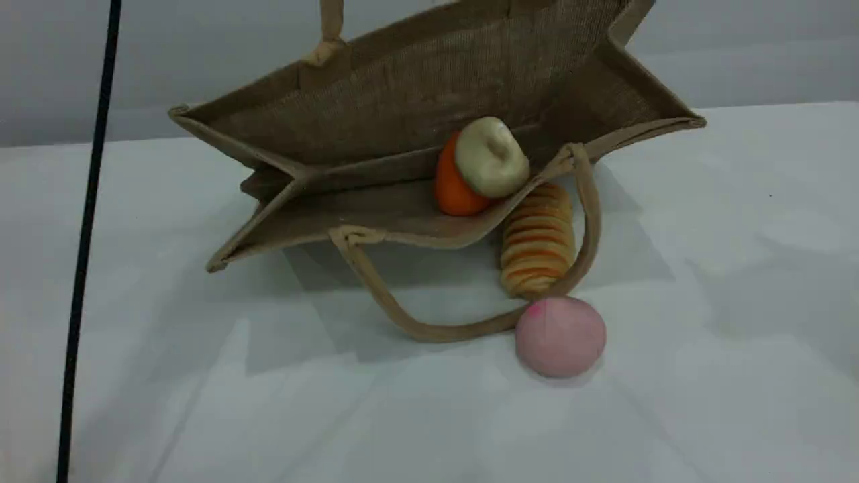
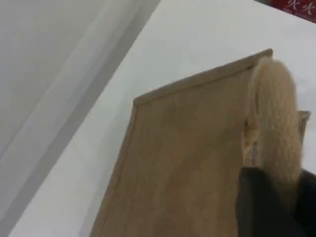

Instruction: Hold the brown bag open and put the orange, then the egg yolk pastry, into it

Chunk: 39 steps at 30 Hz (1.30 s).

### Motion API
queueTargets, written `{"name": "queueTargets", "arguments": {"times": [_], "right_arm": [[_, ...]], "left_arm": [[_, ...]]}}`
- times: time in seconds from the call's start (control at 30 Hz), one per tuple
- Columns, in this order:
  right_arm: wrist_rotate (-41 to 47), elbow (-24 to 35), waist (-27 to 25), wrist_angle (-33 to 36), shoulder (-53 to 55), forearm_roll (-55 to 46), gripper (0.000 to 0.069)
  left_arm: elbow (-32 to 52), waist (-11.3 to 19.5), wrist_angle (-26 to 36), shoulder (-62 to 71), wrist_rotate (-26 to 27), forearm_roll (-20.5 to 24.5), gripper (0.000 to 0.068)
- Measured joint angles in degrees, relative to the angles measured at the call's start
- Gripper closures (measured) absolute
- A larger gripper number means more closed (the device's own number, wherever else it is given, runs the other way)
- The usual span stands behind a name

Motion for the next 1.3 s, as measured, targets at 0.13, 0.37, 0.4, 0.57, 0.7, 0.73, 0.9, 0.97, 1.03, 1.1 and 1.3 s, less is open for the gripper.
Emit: {"name": "queueTargets", "arguments": {"times": [0.13,0.37,0.4,0.57,0.7,0.73,0.9,0.97,1.03,1.1,1.3], "right_arm": [[0.0,0.0,0.0,0.0,0.0,0.0,0.0107],[1.2,0.0,0.0,0.8,-1.7,0.0,0.0107],[1.2,0.0,0.0,0.9,-2.3,0.0,0.0107],[1.4,0.0,0.0,3.5,-6.6,-0.1,0.0107],[2.8,0.0,0.0,7.4,-11.0,-0.6,0.0107],[3.1,0.0,0.0,8.6,-12.4,-0.8,0.0107],[5.8,0.0,0.0,13.3,-20.1,-3.1,0.0107],[6.4,0.0,0.0,14.7,-23.6,-4.0,0.0107],[7.7,0.0,0.0,16.4,-27.5,-4.9,0.0107],[8.7,0.0,0.0,18.0,-31.1,-5.7,0.0107],[9.1,0.0,0.1,23.1,-42.3,-6.6,0.0107]], "left_arm": [[0.0,0.0,-0.1,0.0,0.0,-0.2,0.0319],[0.0,0.0,-0.1,-0.2,-2.9,0.0,0.0094],[0.0,0.0,-0.1,-0.5,-3.8,0.3,0.0088],[0.0,0.0,0.1,-3.7,-8.8,6.0,0.0101],[0.0,0.0,0.1,-8.1,-15.7,12.1,0.0127],[0.0,0.0,0.1,-9.5,-18.0,14.1,0.0133],[0.0,0.0,0.1,-16.1,-29.6,25.8,0.0174],[0.0,0.0,0.1,-19.2,-33.5,29.7,0.0201],[0.6,0.0,0.1,-22.2,-36.6,32.4,0.0239],[2.7,0.0,0.1,-25.8,-38.5,33.3,0.0276],[14.0,0.0,0.1,-37.6,-38.2,34.6,0.0405]]}}
